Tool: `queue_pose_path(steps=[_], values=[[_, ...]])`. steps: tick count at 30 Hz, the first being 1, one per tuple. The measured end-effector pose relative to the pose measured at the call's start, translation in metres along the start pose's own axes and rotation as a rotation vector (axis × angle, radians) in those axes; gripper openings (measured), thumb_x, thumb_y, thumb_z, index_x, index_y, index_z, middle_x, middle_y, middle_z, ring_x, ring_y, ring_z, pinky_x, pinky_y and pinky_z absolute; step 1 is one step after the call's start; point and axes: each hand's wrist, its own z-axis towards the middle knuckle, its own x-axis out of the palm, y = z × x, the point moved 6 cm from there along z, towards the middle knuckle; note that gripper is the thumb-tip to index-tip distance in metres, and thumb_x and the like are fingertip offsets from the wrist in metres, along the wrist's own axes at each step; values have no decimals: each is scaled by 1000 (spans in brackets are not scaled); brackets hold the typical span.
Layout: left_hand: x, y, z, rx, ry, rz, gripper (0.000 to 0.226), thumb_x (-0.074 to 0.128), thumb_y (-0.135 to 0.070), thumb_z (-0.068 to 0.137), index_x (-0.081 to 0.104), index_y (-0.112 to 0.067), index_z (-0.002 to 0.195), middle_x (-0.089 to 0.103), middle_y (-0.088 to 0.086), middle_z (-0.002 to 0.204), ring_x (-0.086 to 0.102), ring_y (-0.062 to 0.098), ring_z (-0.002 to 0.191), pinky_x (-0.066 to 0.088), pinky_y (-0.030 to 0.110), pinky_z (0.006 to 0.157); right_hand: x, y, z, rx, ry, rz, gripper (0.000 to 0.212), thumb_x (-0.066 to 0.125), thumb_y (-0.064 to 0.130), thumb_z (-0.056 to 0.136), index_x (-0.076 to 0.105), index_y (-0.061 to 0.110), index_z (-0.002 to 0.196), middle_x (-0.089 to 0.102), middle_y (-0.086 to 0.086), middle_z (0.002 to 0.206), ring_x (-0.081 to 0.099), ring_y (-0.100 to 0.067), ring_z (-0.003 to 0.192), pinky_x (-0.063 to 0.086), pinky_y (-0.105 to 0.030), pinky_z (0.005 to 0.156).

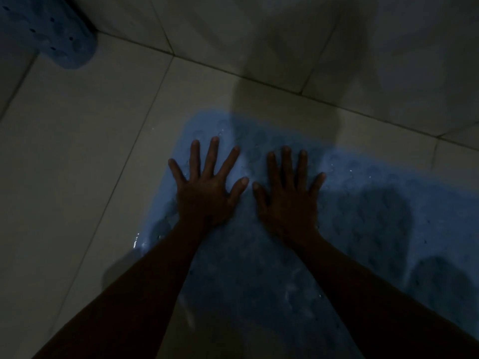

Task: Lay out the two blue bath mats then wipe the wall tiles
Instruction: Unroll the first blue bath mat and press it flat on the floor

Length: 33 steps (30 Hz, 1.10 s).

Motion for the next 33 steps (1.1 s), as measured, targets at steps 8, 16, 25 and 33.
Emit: queue_pose_path(steps=[8, 16, 25, 33], values=[[1, 0, -2, -13, -60, 17, 65, 30, -72, 98, 30, -41, 155, 23, 0, 165, 14, 33, 154, 12, 73, 111, -2, 0, -1, -5, -95, -6, 71, 28, 60, 101, 19, 23, 161, 10, -6, 169, 2, -35, 155, 4, -70, 116], [10, 2, 3, -83, 200, -89, 69, 16, -77, 95, -4, -50, 156, -12, -7, 168, -16, 30, 153, -6, 74, 112, 0, 3, -1, 39, -110, 32, 65, 29, 60, 101, 25, 31, 159, 18, -2, 167, 8, -32, 155, 7, -69, 117], [-3, 5, -128, -163, 215, -102, 67, 17, -68, 100, 7, -39, 159, -5, 2, 169, -8, 34, 154, -4, 74, 113, 9, 15, -126, 35, 44, 46, 71, 21, 69, 97, -1, 42, 159, -12, 3, 169, -14, -29, 154, -3, -66, 117], [-7, 2, -143, -97, 8, -19, 62, 35, -64, 100, 28, -38, 156, 19, 5, 166, 11, 33, 154, 11, 74, 111, 19, 16, -146, 20, 39, -19, 72, 28, 67, 98, 4, 39, 160, -8, 1, 169, -13, -30, 155, 5, -69, 117]])
